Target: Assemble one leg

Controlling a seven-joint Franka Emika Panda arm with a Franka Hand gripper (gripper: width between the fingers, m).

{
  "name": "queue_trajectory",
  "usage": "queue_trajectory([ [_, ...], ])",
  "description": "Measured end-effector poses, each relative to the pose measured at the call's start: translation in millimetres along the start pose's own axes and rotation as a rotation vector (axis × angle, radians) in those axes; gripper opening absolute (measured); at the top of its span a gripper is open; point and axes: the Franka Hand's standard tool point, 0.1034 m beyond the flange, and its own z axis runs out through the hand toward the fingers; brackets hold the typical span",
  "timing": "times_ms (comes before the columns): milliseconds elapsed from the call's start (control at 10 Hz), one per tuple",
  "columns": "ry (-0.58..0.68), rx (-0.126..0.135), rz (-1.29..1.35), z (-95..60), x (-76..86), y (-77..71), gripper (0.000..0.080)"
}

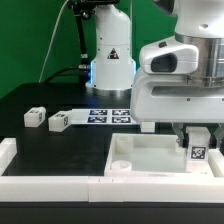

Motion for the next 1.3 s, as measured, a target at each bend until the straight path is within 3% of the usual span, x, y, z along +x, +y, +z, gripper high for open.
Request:
queue_trajectory([
  [200, -0.003, 0.013, 0.295, -0.5, -0.7, 1.4, 0.0291],
  [900, 0.029, -0.087, 0.826, -3.7, -1.2, 26.8, 0.031],
  [1000, 0.028, -0.08, 0.949, -3.1, -1.9, 25.0, 0.0424],
  [1100, 0.027, -0.079, 0.936, -2.9, -2.1, 24.2, 0.0424],
  [1200, 0.027, -0.079, 0.936, -2.8, -2.1, 24.2, 0.0557],
  [1300, 0.027, -0.079, 0.936, -2.8, -2.1, 24.2, 0.063],
])
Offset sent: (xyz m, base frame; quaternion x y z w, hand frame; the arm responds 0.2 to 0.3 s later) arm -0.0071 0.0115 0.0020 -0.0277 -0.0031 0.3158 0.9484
